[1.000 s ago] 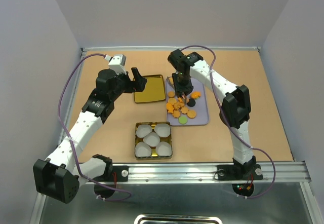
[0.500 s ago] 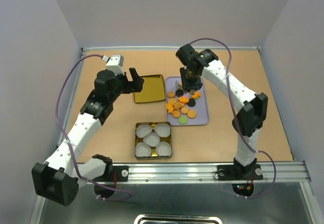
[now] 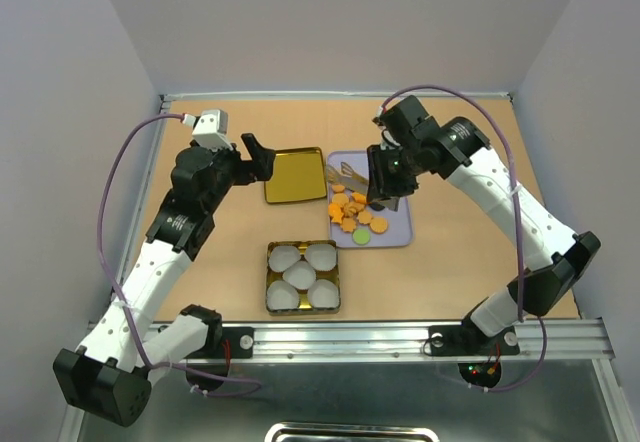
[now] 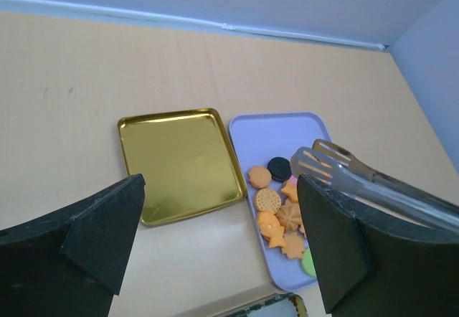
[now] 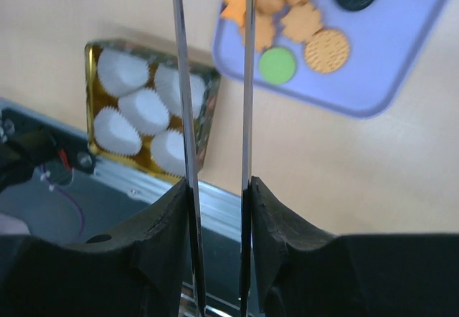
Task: Pack the cookies
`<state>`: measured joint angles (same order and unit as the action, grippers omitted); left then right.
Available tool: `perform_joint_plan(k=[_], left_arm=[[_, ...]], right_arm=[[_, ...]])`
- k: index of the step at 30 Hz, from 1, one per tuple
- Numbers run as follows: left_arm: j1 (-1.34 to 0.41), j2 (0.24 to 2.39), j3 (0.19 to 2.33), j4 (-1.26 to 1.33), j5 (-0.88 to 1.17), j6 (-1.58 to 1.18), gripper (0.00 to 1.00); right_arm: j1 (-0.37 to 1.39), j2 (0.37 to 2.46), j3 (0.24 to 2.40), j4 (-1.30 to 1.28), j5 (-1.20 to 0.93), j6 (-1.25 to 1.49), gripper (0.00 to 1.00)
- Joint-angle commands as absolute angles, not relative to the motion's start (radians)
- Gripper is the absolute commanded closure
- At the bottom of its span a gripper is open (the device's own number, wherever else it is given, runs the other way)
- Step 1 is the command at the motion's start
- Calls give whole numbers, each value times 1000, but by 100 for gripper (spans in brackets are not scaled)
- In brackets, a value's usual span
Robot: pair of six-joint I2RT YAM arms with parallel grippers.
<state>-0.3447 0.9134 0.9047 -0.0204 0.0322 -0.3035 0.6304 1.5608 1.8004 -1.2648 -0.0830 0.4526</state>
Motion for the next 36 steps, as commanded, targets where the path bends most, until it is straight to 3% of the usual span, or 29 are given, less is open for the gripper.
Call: perform_joint_plan(k=[1, 11, 29, 36], left_arm=[[-341, 902, 905, -29, 11, -334, 1], [-341, 890, 914, -57, 29, -344, 1], [-341, 830, 879, -115, 41, -302, 1], [-341, 825, 870, -115, 41, -287, 1]], right_arm=[[747, 1510, 1738, -1164, -248, 425, 73], [1020, 1568, 1692, -1111, -195, 468, 74], [1101, 1617, 1631, -1066, -101, 517, 74], [1103, 1612, 1628, -1065, -63, 543, 59]])
